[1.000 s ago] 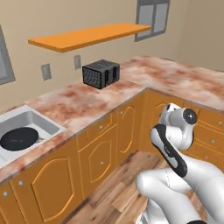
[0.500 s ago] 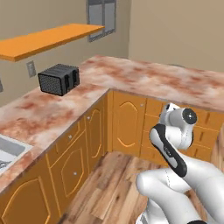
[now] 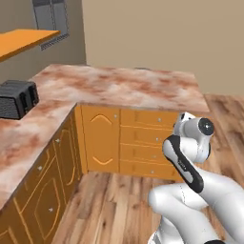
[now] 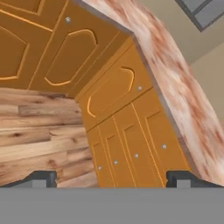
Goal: Move the pot and pan from the stove into the sink.
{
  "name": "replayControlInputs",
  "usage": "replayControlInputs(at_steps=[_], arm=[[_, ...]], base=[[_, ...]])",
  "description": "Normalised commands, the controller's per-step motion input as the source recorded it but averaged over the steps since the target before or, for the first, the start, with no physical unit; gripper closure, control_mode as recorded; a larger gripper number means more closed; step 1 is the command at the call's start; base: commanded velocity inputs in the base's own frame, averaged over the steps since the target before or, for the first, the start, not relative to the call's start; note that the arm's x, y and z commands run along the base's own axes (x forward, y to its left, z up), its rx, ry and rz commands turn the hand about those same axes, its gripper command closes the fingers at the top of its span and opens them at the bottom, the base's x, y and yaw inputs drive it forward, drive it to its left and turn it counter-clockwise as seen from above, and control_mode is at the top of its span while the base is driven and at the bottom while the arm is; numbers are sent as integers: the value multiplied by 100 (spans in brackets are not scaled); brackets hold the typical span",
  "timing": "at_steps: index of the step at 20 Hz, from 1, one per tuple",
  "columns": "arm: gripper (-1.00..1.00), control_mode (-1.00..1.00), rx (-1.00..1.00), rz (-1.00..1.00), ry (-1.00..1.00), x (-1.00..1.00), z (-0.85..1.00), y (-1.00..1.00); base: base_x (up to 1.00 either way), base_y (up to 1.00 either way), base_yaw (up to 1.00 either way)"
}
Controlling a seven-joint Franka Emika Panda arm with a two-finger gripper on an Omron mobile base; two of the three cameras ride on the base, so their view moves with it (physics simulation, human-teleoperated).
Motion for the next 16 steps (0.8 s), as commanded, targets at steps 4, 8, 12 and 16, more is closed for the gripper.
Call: replayControlInputs(at_steps=[4, 8, 12, 16], arm=[[-100, 100, 0, 0, 0, 0, 0, 0], [-100, 100, 0, 0, 0, 0, 0, 0], [-100, 100, 0, 0, 0, 0, 0, 0], [-100, 100, 0, 0, 0, 0, 0, 0]], base=[[4, 0, -48], [2, -1, -44], [0, -4, -39], [0, 0, -40]])
